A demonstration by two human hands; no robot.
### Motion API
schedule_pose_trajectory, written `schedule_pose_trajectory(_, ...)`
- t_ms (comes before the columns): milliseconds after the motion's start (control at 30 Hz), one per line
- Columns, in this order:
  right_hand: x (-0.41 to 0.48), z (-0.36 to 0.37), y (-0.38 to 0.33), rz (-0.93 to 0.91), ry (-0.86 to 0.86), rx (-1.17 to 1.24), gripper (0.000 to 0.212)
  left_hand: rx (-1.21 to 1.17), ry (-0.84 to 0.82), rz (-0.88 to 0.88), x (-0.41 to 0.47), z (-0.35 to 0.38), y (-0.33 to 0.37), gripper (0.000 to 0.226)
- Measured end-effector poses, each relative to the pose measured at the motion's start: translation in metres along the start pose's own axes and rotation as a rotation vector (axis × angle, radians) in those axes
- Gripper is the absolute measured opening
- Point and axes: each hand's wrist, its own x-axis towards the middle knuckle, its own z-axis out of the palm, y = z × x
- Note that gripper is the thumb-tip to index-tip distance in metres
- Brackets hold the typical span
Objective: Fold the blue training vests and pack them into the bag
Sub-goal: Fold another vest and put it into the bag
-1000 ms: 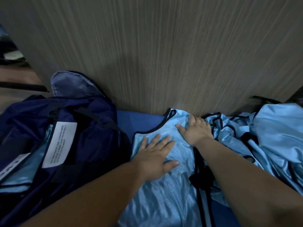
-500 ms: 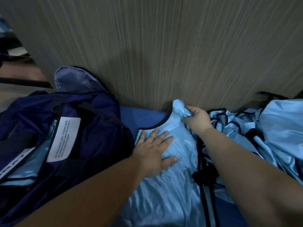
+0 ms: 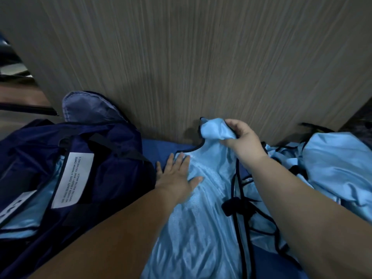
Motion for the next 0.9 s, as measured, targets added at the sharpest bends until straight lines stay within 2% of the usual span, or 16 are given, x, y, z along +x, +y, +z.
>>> schedule_pose_trajectory(100, -0.029, -0.003, 0.000, -0.007, -0.100, 0.026, 0.067, -0.033, 0.057, -0.034, -0.005, -0.002, -0.010, 0.078)
schedule_pose_trajectory(167, -0.052, -0.005, 0.003, 0.008, -0.177, -0.014, 0.067, -0.082, 0.083, -0.044, -0.007, -0.003, -0.016, 0.071)
schedule_pose_trajectory(300, -0.090, -0.010, 0.016, 0.049, -0.356, -0.228, 0.070, -0.367, 0.157, -0.033, -0.012, -0.008, -0.023, 0.058)
schedule_pose_trajectory(400, -0.101, -0.014, 0.016, 0.042, -0.468, -0.406, 0.066, -0.541, 0.132, 0.011, -0.016, -0.012, -0.021, 0.056)
schedule_pose_trajectory(567, -0.108, -0.013, 0.016, -0.121, -0.593, -0.743, 0.020, -0.301, 0.079, 0.204, -0.022, -0.010, -0.008, 0.050)
schedule_pose_trajectory(700, -0.107, -0.018, 0.017, -0.110, -0.662, -0.761, 0.030, -0.143, 0.076, 0.359, -0.027, -0.010, 0.003, 0.047)
schedule_pose_trajectory(800, -0.107, -0.024, 0.011, -0.072, -0.770, -0.769, 0.039, -0.015, 0.014, 0.422, -0.028, -0.015, 0.007, 0.046)
schedule_pose_trajectory(833, -0.106, -0.027, 0.007, -0.054, -0.822, -0.765, 0.041, 0.046, -0.012, 0.408, -0.029, -0.016, 0.007, 0.049)
schedule_pose_trajectory(900, -0.107, -0.032, -0.002, -0.014, -0.912, -0.788, 0.037, 0.121, -0.062, 0.347, -0.031, -0.017, 0.005, 0.071)
